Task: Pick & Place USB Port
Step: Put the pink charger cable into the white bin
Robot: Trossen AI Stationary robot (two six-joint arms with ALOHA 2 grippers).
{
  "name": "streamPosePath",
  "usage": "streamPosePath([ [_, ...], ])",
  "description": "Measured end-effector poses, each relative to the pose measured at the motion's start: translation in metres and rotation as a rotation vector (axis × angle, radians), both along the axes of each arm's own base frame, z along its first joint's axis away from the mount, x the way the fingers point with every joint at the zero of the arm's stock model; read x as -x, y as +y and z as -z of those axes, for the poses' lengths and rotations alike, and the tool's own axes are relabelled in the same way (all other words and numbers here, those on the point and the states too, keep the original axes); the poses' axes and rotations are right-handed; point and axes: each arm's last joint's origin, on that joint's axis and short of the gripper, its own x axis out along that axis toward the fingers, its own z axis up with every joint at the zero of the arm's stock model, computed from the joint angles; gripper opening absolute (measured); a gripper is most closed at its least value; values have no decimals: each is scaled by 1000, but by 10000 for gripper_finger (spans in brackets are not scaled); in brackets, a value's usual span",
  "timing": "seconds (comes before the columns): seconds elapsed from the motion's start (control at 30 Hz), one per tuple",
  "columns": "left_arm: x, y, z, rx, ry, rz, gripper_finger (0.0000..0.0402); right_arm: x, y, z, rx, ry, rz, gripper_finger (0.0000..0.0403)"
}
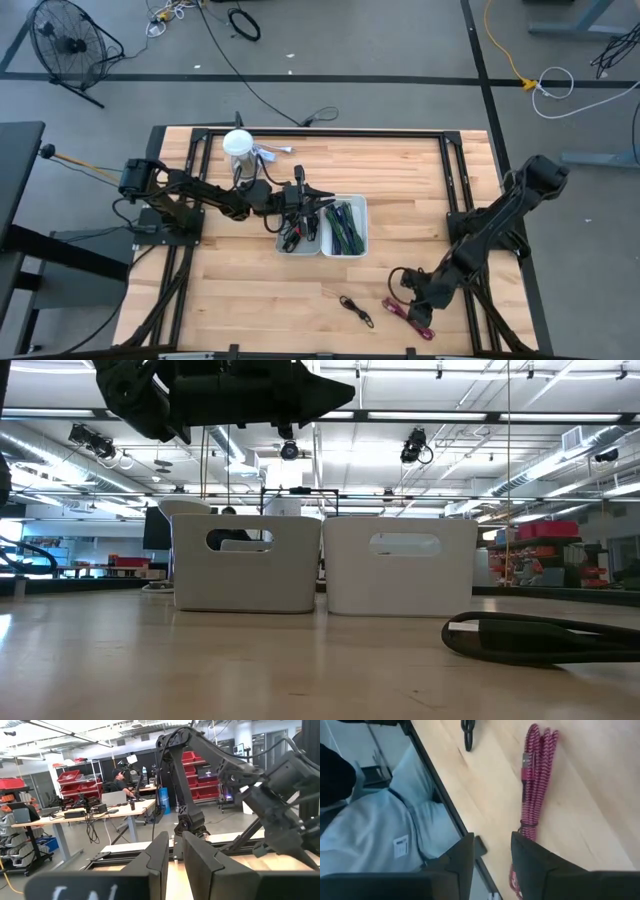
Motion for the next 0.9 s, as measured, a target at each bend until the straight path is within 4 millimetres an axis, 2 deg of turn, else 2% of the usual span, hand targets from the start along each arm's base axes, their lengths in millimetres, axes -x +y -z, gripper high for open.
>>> streamPosePath([
  [0.13, 0, -2, 1, -1, 7, 5, 60, -6, 8, 4, 12, 13, -14, 127],
  [0.37, 0, -6, 1, -2, 8, 18, 60, -15, 19, 11, 139, 125, -51, 127],
  [0.6, 0, -10, 2, -2, 18, 31, 60, -20, 31, 26, 194, 165, -40, 127],
  [0.9, 0, -11, 3, -2, 32, 32, 60, -20, 34, 46, 261, 226, -24, 125],
])
